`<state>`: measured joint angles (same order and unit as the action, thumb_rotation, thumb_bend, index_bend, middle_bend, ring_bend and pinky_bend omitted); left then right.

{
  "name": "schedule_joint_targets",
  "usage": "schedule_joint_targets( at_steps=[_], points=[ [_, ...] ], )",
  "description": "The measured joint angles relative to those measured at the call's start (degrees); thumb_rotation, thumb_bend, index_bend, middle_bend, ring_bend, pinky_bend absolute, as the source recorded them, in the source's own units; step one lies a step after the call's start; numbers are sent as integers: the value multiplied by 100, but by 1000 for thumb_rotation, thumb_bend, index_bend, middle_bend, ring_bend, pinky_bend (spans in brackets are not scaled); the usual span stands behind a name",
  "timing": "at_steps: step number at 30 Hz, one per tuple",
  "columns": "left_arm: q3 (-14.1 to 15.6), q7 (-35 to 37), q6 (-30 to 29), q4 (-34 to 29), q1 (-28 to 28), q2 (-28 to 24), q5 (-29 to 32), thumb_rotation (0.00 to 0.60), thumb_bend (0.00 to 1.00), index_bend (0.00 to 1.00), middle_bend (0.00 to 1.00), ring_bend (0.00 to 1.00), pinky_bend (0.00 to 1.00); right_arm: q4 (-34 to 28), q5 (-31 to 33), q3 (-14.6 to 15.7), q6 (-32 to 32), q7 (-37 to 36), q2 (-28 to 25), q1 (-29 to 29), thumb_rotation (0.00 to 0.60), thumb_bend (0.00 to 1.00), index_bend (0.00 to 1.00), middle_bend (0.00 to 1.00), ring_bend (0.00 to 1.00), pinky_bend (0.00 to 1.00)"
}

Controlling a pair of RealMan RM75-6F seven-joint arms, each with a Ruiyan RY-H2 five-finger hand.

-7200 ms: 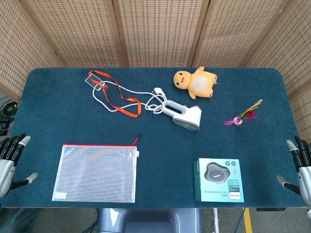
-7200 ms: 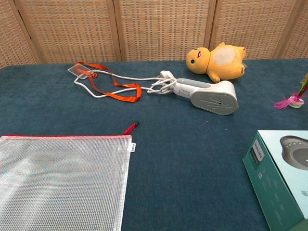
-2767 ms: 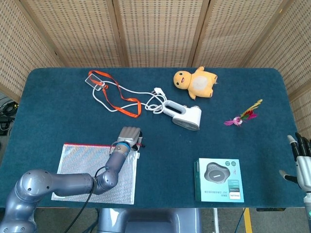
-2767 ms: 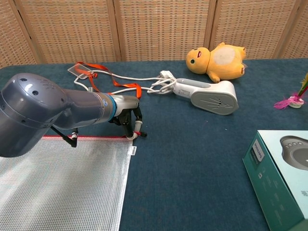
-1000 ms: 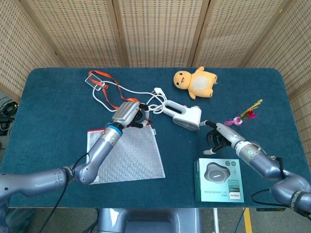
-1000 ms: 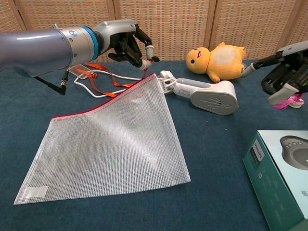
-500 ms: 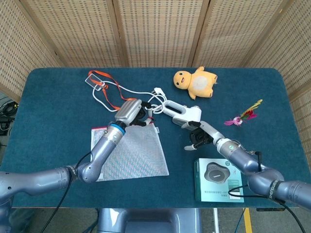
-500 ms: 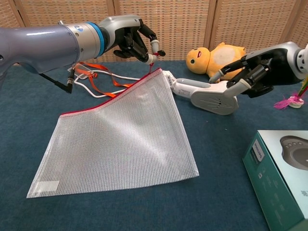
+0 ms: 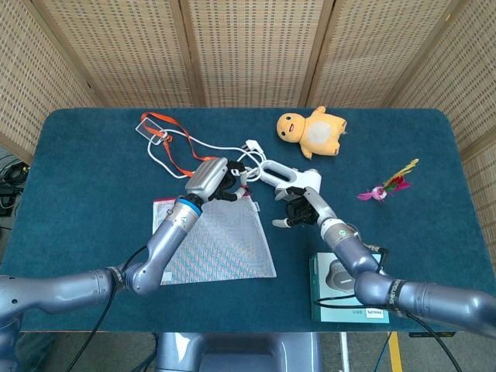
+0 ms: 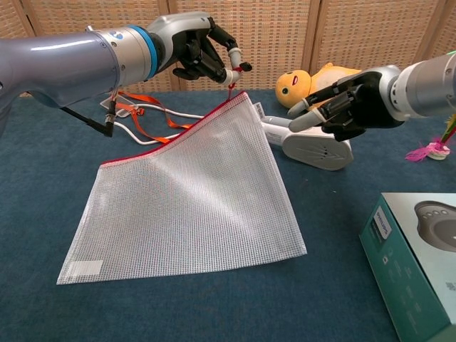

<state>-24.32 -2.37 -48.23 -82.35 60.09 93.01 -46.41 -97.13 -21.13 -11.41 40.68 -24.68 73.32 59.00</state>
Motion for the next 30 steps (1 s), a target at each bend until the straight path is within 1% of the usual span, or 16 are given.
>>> schedule_joint_targets(
  at_steps=[4,10,19,23,30],
  points=[
    [-15,48,-52,-16,-8,22,-26,600,992,928,988,907,977,-141,477,-120,354,308,179,134,600,200,452,846,859,1000],
    [-32,42,-142,-10,-2,69,-20,600,991,929,988,907,977,-243,884,-330,565,606,307,216,600,227,475,863,877,1000],
    [-70,120,-228,-53,-16,113,-71,600,991,928,988,907,977,-305,1349,-649,953,1144,496,352,600,264,532,891,906,1000],
    [-74,156,-239,-84,-26,126,-94,600,992,929,988,907,977,-316,1517,-823,1089,1336,610,386,600,314,531,895,907,1000],
    [-96,220,-239,-126,-38,125,-123,600,992,928,988,907,977,-262,1712,-1057,1209,1573,785,382,600,354,530,895,908,1000]
  ],
)
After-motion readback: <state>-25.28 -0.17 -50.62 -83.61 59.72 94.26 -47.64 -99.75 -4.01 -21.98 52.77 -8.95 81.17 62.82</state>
